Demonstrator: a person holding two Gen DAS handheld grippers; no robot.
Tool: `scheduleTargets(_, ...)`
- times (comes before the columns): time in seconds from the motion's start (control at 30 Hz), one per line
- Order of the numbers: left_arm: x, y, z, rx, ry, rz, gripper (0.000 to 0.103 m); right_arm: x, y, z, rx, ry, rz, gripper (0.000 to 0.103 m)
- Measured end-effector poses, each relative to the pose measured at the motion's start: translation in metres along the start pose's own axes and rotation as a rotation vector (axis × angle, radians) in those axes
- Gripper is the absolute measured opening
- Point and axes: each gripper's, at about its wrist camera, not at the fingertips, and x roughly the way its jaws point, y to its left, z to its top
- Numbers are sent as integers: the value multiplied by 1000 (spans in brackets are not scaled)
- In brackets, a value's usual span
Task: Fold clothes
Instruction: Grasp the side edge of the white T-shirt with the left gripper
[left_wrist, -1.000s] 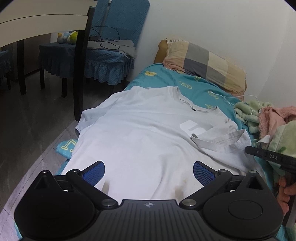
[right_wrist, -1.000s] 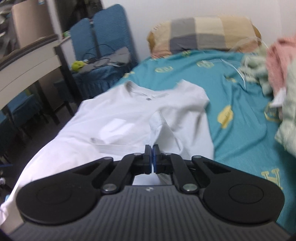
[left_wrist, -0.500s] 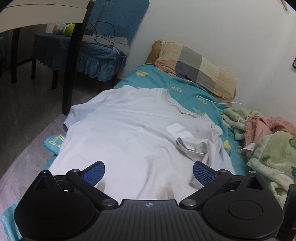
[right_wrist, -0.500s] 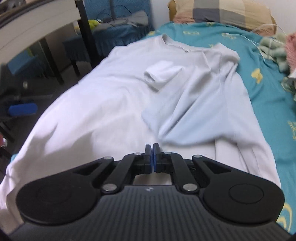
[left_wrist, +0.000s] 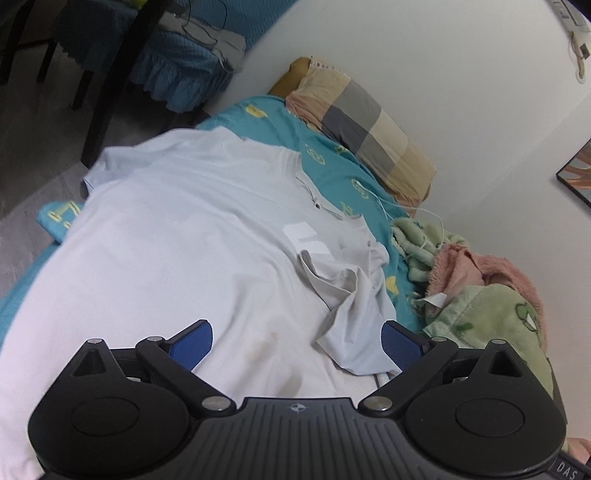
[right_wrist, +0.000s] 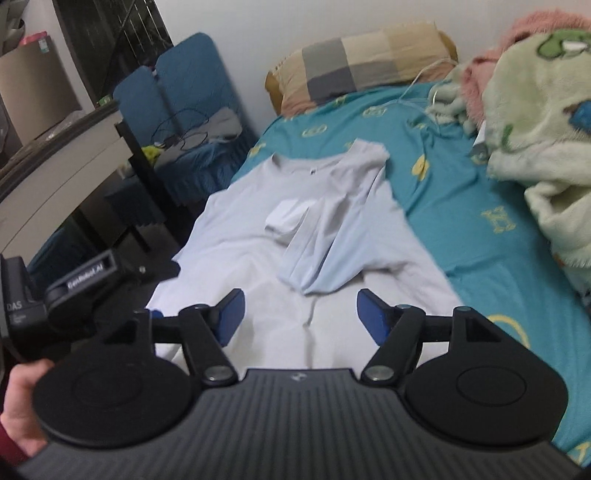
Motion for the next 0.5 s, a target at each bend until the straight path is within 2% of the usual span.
scheduleTargets(0.07, 13, 0, 4, -54, 21, -25, 98, -1, -6, 6, 15, -26, -5, 69)
scheduleTargets(0.17, 43, 6, 18, -196, 44, -74, 98, 4, -26, 12, 94, -38, 8, 69)
scheduleTargets(0.27, 84, 8, 30, -283, 44, -71, 97, 10, -48, 16, 159, -41, 9, 69)
scheduleTargets(0.37, 129, 4, 41, -287, 46, -35, 87, 19, -72, 18, 229, -40, -9, 70)
scheduleTargets(0.5, 178, -12, 51, -224, 58, 7, 74, 32, -103, 19, 366, -24, -11, 71)
